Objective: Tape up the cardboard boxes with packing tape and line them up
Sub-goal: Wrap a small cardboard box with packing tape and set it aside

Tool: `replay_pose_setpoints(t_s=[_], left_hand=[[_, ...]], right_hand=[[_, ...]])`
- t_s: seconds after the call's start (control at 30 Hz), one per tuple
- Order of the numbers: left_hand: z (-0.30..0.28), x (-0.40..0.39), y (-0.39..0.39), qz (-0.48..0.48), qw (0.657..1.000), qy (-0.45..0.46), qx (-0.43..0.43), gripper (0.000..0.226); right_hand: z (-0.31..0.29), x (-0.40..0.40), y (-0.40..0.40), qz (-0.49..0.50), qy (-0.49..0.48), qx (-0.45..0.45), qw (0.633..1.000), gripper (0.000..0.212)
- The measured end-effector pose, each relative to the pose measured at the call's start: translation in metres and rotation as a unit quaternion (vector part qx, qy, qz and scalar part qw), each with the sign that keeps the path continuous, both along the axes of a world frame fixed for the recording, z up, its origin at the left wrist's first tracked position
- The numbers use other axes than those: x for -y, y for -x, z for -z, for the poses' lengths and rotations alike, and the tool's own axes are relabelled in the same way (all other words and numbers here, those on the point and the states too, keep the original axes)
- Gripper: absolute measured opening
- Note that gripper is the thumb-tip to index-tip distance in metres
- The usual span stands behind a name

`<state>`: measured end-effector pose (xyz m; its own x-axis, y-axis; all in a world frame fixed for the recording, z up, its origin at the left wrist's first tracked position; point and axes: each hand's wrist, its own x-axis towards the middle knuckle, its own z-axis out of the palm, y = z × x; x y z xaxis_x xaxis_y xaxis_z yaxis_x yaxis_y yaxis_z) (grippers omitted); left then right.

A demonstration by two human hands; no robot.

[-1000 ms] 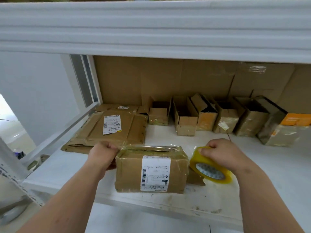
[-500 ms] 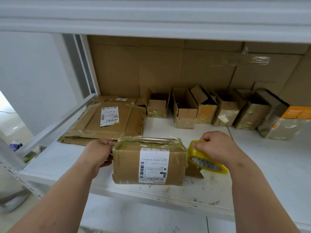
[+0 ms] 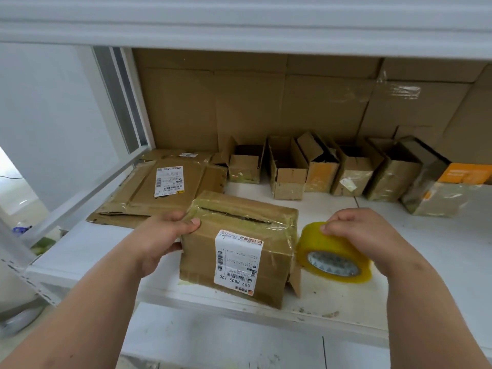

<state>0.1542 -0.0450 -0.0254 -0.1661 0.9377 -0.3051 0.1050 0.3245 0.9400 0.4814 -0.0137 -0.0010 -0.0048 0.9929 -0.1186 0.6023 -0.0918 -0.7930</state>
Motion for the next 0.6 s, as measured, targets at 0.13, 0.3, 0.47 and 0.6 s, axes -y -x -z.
replay_pose_setpoints(t_s=[0.13, 0.3, 0.47, 0.6], left_hand=[[0.014, -0.007, -0.010, -0.006, 1.000, -0.024, 0.017, 0.055], [0.039, -0.007, -0.032, 0.035, 0.997, -0.006, -0.068, 0.040], [0.036, -0.011, -0.050, 0.010, 0.903, -0.170, -0.394, 0.023], [0.036, -0.010, -0.067, 0.077, 0.868, -0.212, -0.442, 0.033]], right_hand=[[-0.010, 0.013, -0.020, -0.014, 0.017, -0.042, 0.999, 0.013], [-0.005, 0.025, -0.026, -0.012, 0.029, -0.028, 0.999, 0.017], [0.000, 0.031, -0.031, 0.011, 0.034, 0.001, 0.999, 0.022], [0.004, 0.037, -0.036, 0.017, 0.044, 0.040, 0.998, 0.020]])
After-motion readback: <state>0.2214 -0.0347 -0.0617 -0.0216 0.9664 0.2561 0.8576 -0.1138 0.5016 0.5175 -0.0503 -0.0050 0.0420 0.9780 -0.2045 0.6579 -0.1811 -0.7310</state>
